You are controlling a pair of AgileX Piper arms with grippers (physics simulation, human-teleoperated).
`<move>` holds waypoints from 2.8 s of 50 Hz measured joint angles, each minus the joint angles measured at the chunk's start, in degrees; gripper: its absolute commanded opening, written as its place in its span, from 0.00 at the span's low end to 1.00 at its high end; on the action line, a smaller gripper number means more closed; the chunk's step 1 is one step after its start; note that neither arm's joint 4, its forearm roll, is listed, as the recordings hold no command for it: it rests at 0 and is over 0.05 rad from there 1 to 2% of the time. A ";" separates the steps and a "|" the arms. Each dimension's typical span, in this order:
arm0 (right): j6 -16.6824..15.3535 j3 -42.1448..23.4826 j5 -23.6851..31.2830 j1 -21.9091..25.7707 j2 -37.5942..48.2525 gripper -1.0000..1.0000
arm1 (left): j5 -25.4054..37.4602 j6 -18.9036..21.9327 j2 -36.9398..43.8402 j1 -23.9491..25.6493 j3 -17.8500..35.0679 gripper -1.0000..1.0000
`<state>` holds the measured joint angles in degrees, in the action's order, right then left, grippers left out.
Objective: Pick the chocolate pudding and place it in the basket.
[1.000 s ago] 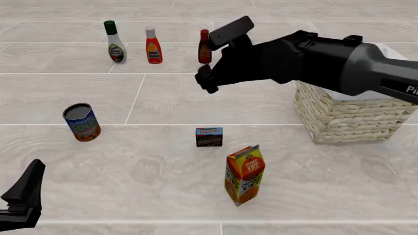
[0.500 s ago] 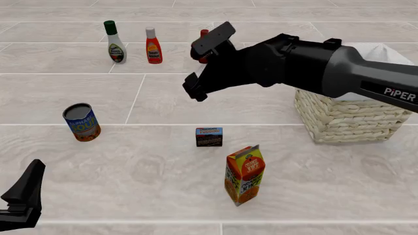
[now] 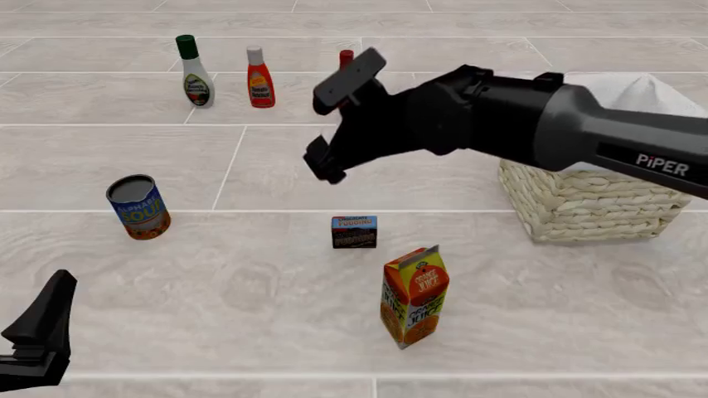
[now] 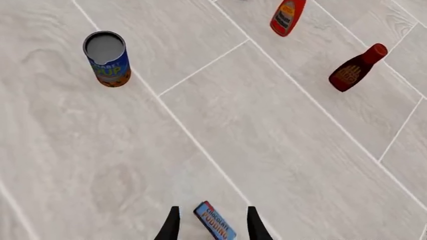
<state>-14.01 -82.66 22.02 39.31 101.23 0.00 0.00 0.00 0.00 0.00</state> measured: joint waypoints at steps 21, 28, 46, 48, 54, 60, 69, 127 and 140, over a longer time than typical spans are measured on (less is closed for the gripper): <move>-4.21 -0.43 2.12 -0.32 0.85 1.00 | 0.00 0.00 0.00 0.00 0.00 1.00; -5.17 -0.98 3.03 0.32 0.89 1.00 | 0.00 0.00 0.00 0.00 0.00 1.00; -7.21 -2.00 5.24 2.06 0.76 1.00 | 0.00 0.00 0.00 0.00 0.00 1.00; -7.39 -2.15 5.47 2.14 0.79 1.00 | 0.00 0.00 0.00 0.00 0.00 1.00; -7.93 -2.68 6.16 2.17 1.07 1.00 | 0.00 0.00 0.00 0.00 0.00 1.00; -8.32 -3.10 6.62 1.95 1.57 1.00 | 0.00 0.00 0.00 0.00 0.00 1.00; -8.68 -3.68 6.90 1.40 2.58 1.00 | 0.00 0.00 0.00 0.00 0.00 1.00; -7.65 -3.05 3.52 -0.70 10.14 1.00 | 0.00 0.00 0.00 0.00 0.00 1.00; -7.79 -3.42 3.18 -1.37 12.03 1.00 | 0.00 0.00 0.00 0.00 0.00 1.00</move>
<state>-21.80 -86.08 25.19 37.94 113.26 0.00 0.00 0.00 0.00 0.00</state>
